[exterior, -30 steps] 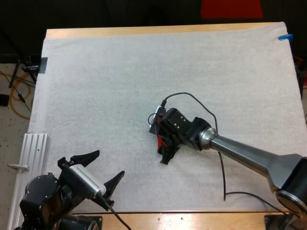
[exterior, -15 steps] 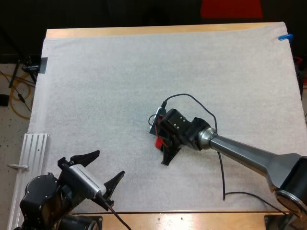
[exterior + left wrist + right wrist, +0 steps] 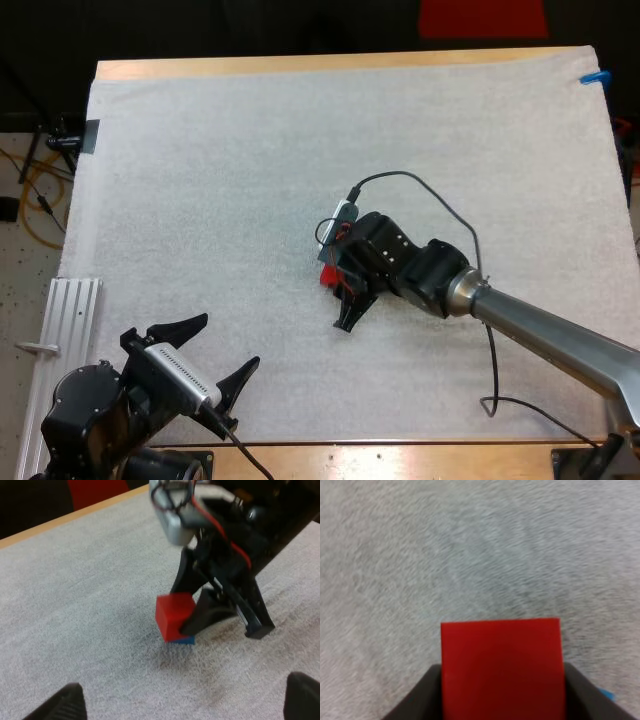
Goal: Stack red cube on blue cube
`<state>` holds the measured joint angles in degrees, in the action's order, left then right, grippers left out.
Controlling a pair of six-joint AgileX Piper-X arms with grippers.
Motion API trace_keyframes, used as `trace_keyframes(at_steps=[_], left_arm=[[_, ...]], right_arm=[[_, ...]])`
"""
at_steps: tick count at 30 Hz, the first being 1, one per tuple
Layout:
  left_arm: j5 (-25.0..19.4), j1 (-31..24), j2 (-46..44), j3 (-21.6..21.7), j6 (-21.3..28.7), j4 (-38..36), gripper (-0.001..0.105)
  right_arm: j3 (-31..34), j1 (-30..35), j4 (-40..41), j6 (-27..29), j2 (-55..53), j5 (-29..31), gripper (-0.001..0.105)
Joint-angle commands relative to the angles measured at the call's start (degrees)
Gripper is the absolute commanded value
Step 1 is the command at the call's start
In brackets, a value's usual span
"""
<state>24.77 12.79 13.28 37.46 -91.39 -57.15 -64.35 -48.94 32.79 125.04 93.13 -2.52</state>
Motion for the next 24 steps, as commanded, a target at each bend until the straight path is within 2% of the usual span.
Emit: trace_keyframes(at_steps=[1,8,14,24], left_arm=[[-0.1,0.2,0.0,0.0,0.0,0.5,0.076],[-0.1,0.2,0.0,0.0,0.0,0.5,0.076],[-0.1,0.2,0.0,0.0,0.0,0.5,0.076],[-0.1,0.2,0.0,0.0,0.0,0.5,0.076]], right_arm=[[-0.5,0.2,0.1,-1.2,-0.9,1.9,0.018],[-0.5,3.7,0.5,-8.3,-0.8,2.5,0.018],[-0.5,7.5,0.5,-9.3,-0.5,2.5,0.018],[-0.3,7.2,0.9,-9.6,2.6,2.5,0.018]])
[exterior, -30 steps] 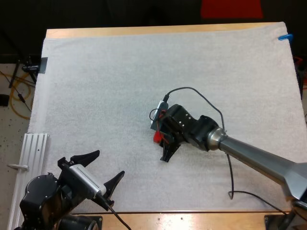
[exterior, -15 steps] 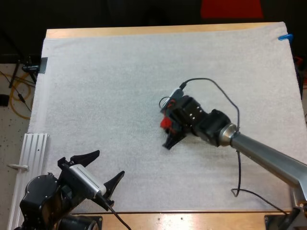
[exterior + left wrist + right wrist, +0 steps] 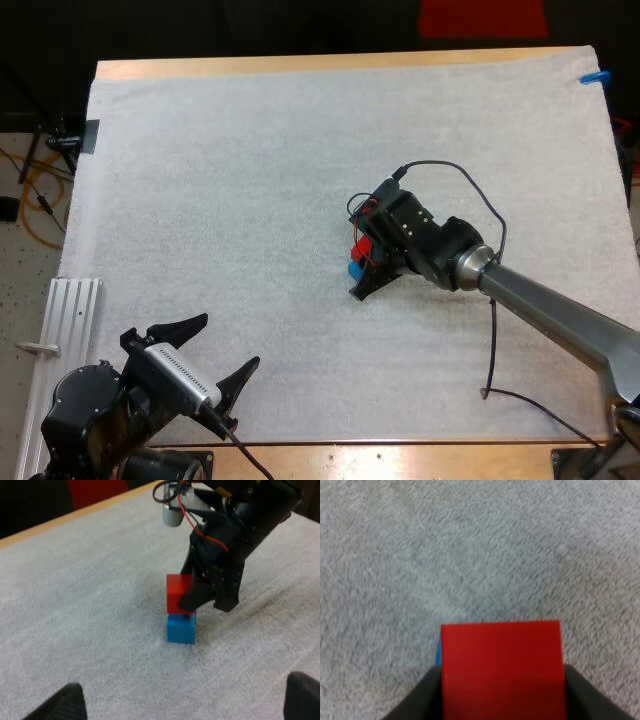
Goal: Stack red cube on blue cube
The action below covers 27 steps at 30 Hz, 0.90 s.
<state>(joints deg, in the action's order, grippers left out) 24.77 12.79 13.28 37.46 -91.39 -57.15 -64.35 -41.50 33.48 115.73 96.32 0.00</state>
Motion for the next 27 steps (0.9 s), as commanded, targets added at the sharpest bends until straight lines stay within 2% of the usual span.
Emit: trace_keyframes(at_steps=[1,6,16,19,21,24,27], left_arm=[[-0.1,0.2,0.0,0.0,0.0,0.5,0.076],[-0.1,0.2,0.0,0.0,0.0,0.5,0.076],[-0.1,0.2,0.0,0.0,0.0,0.5,0.076],[-0.1,0.2,0.0,0.0,0.0,0.5,0.076],[-0.1,0.2,0.0,0.0,0.0,0.5,0.076],[-0.1,0.2,0.0,0.0,0.0,0.5,0.076],[-0.1,0.2,0.0,0.0,0.0,0.5,0.076]], right_arm=[[-0.3,-0.2,0.2,-0.3,-0.6,0.0,0.018],[-0.1,0.0,-0.1,-0.4,0.8,0.0,0.018],[-0.1,-0.8,-0.3,-1.5,1.1,-4.1,0.018],[-0.1,-0.8,-0.3,-1.5,1.1,-4.2,0.027],[-0.1,-0.8,-0.3,-1.5,1.1,-4.2,0.04],[-0.1,-0.8,-0.3,-1.5,1.1,-3.6,0.052],[-0.1,-0.8,-0.3,-1.5,1.1,-3.6,0.054]])
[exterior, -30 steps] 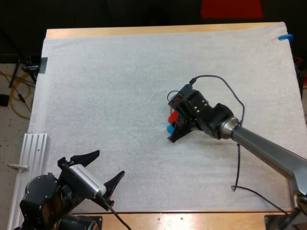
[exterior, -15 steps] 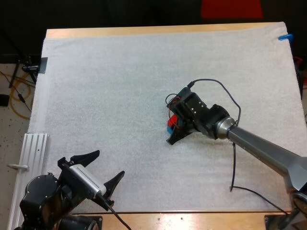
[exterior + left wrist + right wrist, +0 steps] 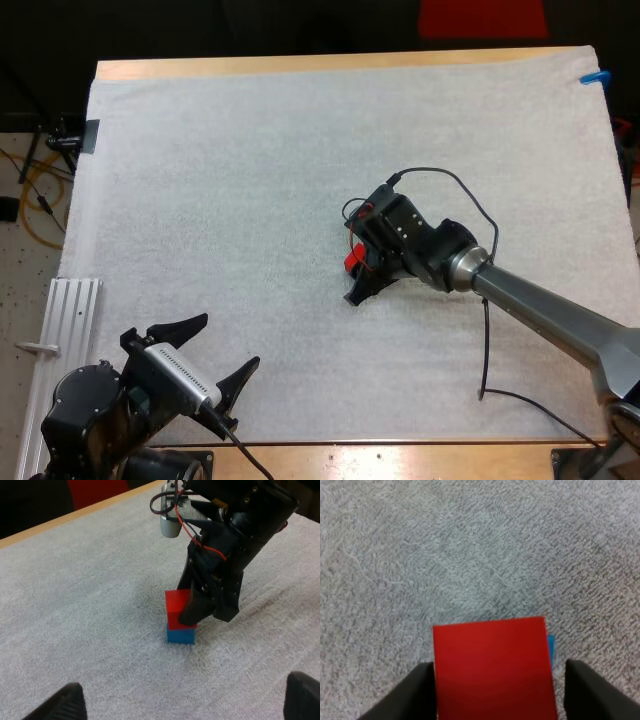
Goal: Stack red cube on blue cube
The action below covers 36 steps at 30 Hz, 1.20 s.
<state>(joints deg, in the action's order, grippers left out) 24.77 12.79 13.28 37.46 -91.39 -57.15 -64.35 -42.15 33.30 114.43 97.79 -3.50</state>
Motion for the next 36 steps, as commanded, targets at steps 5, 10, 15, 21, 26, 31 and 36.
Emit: trace_keyframes(at_steps=[5,10,15,21,26,31,36], left_arm=[[-0.1,0.2,0.0,0.0,0.0,0.5,0.076],[-0.1,0.2,0.0,0.0,0.0,0.5,0.076],[-0.1,0.2,0.0,0.0,0.0,0.5,0.076],[-0.1,0.2,0.0,0.0,0.0,2.2,0.076],[-4.5,0.2,1.9,0.0,-1.8,6.0,0.076],[-7.7,0.2,7.8,0.2,-3.6,11.3,0.076],[-9.8,-3.1,15.6,1.9,-3.9,17.0,0.076]], right_arm=[[-0.1,-0.1,0.2,-0.2,-0.8,1.6,0.054],[-0.1,-0.2,0.8,-0.2,-4.1,1.7,0.054],[-0.1,-0.2,3.9,-0.2,-9.1,2.5,0.054],[-0.1,-0.2,8.7,-2.0,-14.7,2.5,0.054],[-0.1,1.1,6.6,-1.5,-15.4,2.2,0.054],[-0.1,6.7,3.1,-3.8,-15.4,1.8,0.054],[-0.1,16.3,2.5,-6.3,-15.4,-0.9,0.054]])
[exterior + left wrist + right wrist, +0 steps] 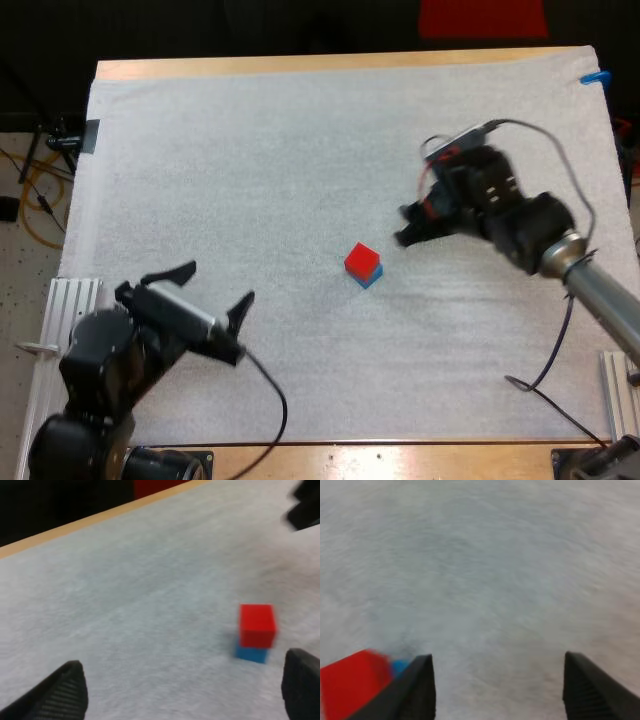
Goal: Stack red cube on blue cube
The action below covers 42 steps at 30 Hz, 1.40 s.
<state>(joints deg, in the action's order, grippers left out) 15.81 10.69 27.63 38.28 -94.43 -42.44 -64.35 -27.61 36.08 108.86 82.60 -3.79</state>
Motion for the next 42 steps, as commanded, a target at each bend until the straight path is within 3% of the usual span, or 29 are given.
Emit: trace_keyframes(at_steps=[1,12,21,28,34,42], left_arm=[[-0.8,-1.5,1.8,1.4,-0.8,2.6,0.076],[1.1,-18.9,9.5,10.9,-0.2,6.8,0.076],[2.2,-19.5,9.0,11.4,-0.2,6.5,0.076],[2.5,-19.5,4.6,11.4,-0.2,6.3,0.076],[2.4,-18.3,-4.0,11.4,-0.2,5.3,0.076],[2.2,-16.2,-17.1,11.4,2.4,-5.6,0.076]], right_arm=[[-0.1,2.5,-0.3,-0.8,-0.3,-0.6,0.054],[-0.1,20.1,0.0,-0.8,-8.3,-1.3,0.054],[-0.1,30.4,3.6,2.5,-18.3,-1.6,0.054],[0.1,31.1,6.7,3.2,-26.2,-1.8,0.054],[6.8,30.9,6.3,2.8,-36.9,-4.0,0.054],[20.4,30.9,6.3,1.8,-56.9,-4.0,0.054]])
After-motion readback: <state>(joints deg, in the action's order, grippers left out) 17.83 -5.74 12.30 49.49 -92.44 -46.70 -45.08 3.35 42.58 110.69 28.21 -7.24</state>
